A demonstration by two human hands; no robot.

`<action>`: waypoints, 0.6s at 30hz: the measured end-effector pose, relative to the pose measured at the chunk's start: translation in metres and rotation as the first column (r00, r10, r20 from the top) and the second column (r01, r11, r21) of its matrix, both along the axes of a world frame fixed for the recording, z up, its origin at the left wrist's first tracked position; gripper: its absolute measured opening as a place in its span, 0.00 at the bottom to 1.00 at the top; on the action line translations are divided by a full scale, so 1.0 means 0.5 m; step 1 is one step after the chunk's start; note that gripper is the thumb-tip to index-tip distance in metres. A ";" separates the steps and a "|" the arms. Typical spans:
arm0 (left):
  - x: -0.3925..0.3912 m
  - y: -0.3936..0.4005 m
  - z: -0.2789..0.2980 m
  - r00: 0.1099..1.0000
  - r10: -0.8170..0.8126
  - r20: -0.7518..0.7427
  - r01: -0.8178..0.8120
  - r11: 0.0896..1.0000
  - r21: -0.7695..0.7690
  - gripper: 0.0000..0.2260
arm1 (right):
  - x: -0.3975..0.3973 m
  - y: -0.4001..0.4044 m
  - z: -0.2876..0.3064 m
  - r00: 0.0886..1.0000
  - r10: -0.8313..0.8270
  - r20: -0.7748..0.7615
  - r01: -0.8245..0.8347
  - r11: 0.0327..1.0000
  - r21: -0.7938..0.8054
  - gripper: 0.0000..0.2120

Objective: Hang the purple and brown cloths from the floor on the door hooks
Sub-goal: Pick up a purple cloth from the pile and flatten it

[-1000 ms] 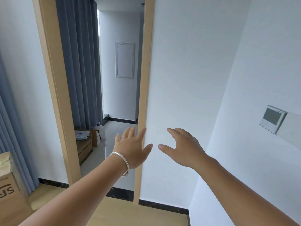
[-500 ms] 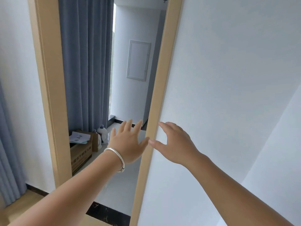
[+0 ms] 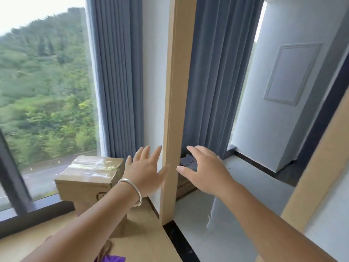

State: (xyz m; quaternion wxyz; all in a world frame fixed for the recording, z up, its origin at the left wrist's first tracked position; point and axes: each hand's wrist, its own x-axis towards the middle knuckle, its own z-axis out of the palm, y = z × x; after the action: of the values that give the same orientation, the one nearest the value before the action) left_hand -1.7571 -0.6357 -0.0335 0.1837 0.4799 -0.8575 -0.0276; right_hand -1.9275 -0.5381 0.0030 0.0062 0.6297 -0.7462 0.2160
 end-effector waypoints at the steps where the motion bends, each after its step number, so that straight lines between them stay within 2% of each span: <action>1: 0.017 -0.023 -0.006 0.998 0.069 0.008 -0.069 0.998 0.009 0.30 | 0.000 -0.039 -0.004 0.998 0.056 -0.001 -0.056 0.998 0.001 0.35; 4: 0.072 -0.073 -0.022 0.967 0.253 0.037 -0.255 0.966 0.036 0.31 | 0.009 -0.146 -0.015 0.977 0.214 -0.001 -0.214 0.977 0.023 0.36; 8: 0.153 -0.103 -0.051 0.884 0.461 0.077 -0.466 0.882 0.065 0.32 | 0.050 -0.262 -0.048 0.921 0.390 0.024 -0.390 0.918 0.071 0.36; 13: 0.255 -0.117 -0.116 0.771 0.625 0.123 -0.636 0.761 0.127 0.32 | 0.147 -0.357 -0.130 0.847 0.529 0.052 -0.531 0.836 0.139 0.36; 18: 0.368 -0.149 -0.202 0.694 0.702 0.162 -0.720 0.670 0.183 0.32 | 0.252 -0.443 -0.233 0.794 0.605 0.064 -0.602 0.765 0.229 0.35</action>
State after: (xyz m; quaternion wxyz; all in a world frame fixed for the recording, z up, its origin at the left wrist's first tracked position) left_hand -1.5731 -0.7104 -0.1347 0.0892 0.7944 -0.5998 -0.0351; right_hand -1.8014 -0.7598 -0.1134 -0.1337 0.8334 -0.5246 0.1111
